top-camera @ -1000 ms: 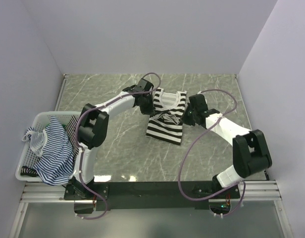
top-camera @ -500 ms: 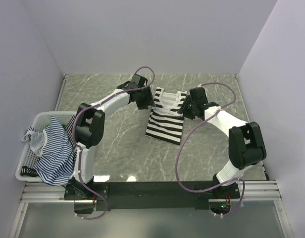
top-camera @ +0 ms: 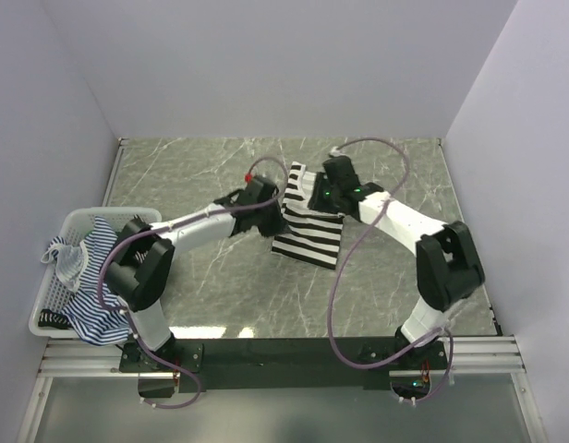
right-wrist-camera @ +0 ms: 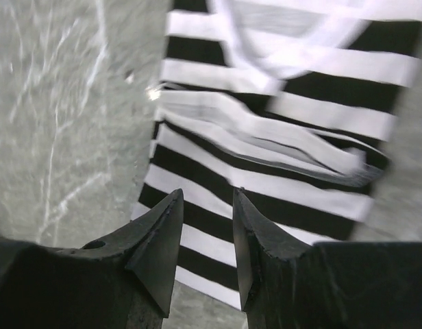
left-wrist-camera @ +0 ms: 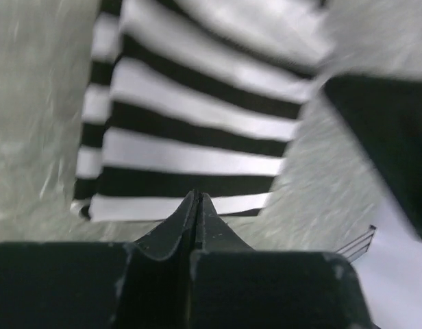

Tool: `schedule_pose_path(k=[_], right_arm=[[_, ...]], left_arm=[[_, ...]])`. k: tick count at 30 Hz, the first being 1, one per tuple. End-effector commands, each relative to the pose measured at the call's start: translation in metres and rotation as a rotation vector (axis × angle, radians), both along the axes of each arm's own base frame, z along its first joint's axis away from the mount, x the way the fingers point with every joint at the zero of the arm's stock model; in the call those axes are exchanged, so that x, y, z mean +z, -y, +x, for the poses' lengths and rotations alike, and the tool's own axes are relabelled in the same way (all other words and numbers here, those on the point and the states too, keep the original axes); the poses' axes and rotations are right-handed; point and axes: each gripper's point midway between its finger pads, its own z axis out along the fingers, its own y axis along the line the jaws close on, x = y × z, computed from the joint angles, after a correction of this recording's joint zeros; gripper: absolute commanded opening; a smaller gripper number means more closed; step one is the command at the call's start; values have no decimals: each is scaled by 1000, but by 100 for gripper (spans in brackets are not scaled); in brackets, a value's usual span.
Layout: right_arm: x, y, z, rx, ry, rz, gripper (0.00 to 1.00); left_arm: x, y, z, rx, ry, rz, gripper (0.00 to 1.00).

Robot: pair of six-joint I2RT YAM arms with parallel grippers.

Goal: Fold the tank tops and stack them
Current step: Fold the tank top

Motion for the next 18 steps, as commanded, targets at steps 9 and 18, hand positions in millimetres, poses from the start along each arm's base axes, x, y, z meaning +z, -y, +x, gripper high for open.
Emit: schedule_pose_path(k=[9, 18], right_arm=[[-13, -54, 30, 267, 124, -191, 41], [-20, -78, 41, 392, 161, -330, 41]], left_arm=[[-51, -17, -10, 190, -113, -19, 1], [-73, -33, -16, 239, -173, 43, 1]])
